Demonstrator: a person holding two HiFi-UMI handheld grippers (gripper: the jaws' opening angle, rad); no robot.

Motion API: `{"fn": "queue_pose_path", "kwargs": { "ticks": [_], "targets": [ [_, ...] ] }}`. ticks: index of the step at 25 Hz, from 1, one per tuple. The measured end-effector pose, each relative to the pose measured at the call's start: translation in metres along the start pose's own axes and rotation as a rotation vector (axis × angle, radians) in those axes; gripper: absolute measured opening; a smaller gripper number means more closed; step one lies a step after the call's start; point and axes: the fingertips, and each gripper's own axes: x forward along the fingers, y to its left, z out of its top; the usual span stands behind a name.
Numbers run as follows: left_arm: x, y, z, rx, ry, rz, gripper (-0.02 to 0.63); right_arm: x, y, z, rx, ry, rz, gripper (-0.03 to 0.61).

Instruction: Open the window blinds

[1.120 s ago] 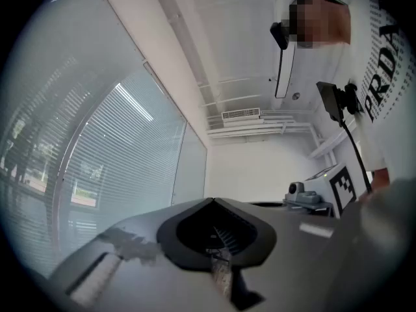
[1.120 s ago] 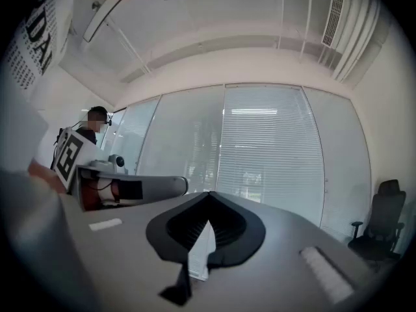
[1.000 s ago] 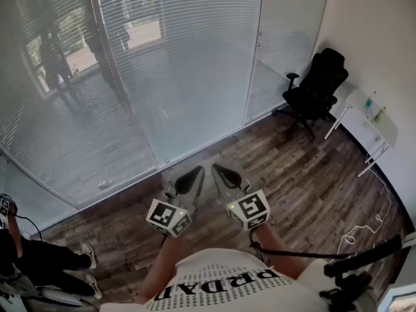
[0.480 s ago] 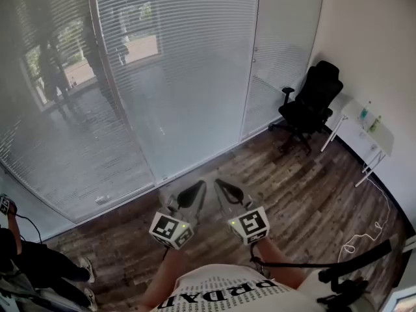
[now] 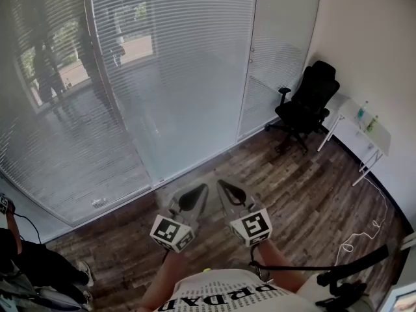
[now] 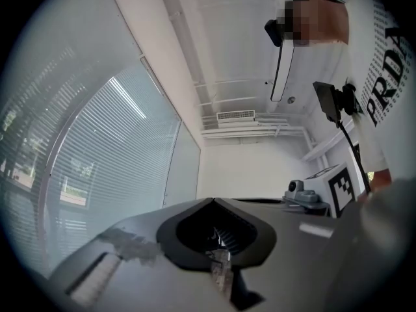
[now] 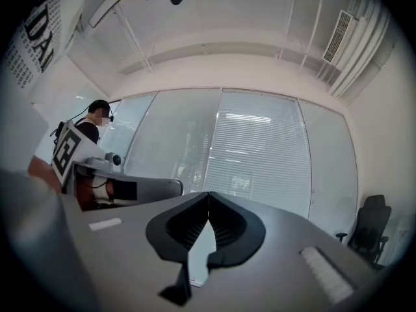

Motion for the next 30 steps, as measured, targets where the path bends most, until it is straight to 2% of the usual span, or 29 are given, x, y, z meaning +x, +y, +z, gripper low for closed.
{"fn": "queue_pose_path", "kwargs": {
  "ticks": [11,20,30],
  "targets": [
    [0.051,0.006,-0.019,-0.005,0.023,-0.020,-0.005,0.015,-0.040,-0.026,-0.007,0.053,0.028,0.009],
    [0.136,0.032,-0.025,-0.006,0.043,0.003,-0.006,0.044,-0.129,-0.029,0.026,0.047,0.014,0.014],
    [0.210,0.042,-0.041,0.013,0.042,0.008,-0.006,0.062,-0.201,-0.043,-0.010,0.044,0.033,0.015]
  ]
}}
